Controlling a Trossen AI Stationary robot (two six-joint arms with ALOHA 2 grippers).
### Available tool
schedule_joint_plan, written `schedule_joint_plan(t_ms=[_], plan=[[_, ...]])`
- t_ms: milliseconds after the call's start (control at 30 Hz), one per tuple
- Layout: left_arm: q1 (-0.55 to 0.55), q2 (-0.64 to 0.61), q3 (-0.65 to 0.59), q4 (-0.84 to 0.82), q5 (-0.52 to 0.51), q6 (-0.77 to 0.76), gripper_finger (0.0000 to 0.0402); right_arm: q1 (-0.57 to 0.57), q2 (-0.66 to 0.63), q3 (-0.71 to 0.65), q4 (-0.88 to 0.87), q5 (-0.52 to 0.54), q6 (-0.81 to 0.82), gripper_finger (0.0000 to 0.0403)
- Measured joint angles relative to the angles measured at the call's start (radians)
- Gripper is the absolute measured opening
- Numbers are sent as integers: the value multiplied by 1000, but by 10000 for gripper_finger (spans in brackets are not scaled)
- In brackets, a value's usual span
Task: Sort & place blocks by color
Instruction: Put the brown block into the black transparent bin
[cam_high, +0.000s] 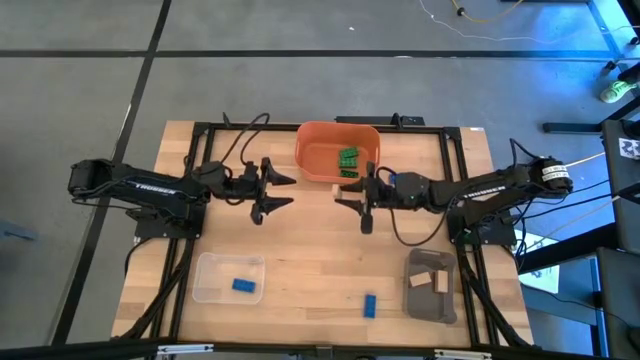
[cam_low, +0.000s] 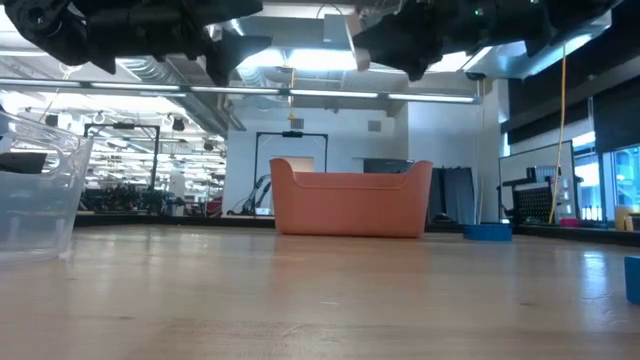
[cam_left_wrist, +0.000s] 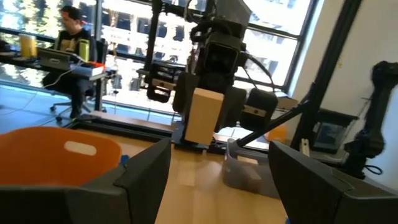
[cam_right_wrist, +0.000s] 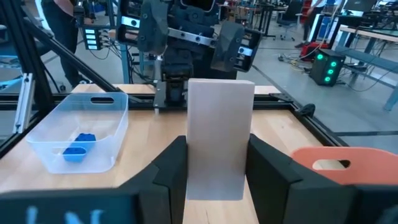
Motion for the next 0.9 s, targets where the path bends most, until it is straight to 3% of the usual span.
schedule_joint_plan(t_ms=[900], plan=[[-23, 0, 0, -12, -34, 32, 261, 3, 0, 0, 2, 1, 23, 126]])
